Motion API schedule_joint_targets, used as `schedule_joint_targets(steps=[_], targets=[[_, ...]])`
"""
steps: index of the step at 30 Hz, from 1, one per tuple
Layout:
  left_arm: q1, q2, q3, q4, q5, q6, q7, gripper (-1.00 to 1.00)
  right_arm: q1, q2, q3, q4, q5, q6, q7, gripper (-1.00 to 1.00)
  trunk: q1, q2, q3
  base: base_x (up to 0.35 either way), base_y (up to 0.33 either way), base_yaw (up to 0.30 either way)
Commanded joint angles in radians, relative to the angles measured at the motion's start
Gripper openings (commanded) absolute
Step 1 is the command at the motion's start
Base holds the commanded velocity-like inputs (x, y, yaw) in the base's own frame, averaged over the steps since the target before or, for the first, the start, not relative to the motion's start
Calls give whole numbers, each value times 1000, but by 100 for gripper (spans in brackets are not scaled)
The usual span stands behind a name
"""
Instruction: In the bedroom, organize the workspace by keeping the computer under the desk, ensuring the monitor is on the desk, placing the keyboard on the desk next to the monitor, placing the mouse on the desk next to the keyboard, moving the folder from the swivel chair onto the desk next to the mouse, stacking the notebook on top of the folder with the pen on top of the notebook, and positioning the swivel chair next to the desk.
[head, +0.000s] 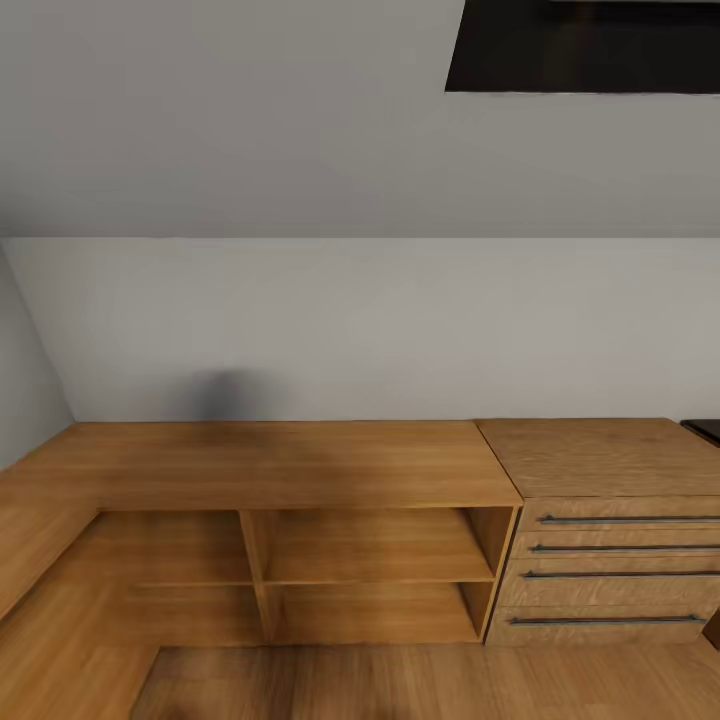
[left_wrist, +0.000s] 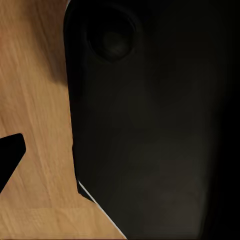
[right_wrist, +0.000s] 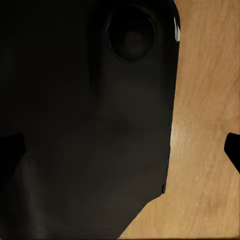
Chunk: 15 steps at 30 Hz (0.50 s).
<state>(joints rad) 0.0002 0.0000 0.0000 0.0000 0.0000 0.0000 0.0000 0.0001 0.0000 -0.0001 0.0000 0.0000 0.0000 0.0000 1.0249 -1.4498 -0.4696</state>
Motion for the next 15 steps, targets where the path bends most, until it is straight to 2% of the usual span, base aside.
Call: schedule_joint_targets(steps=[1, 5, 12, 15], targets=[[0, -6, -3, -6, -1, -6, -4, 100, -6, 6, -6, -6, 6, -6, -6, 100, -4, 7, 3, 0, 0, 0], [0, -28, -3, -28, -2, -8, -4, 100, -10, 28, -10, -6, 2, -26, -7, 100, -19, 35, 15, 0, 0, 0], [0, -68, -3, -25, -5, -5, -4, 100, -11, 27, -3, 7, -15, 8, -6, 100, -46, 84, 37, 0, 0, 0], [0, -69, -3, -25, -5, -5, -3, 100, -11, 27, -3, 7, -15, 6, -6, 100, -57, 105, 47, 0, 0, -8]])
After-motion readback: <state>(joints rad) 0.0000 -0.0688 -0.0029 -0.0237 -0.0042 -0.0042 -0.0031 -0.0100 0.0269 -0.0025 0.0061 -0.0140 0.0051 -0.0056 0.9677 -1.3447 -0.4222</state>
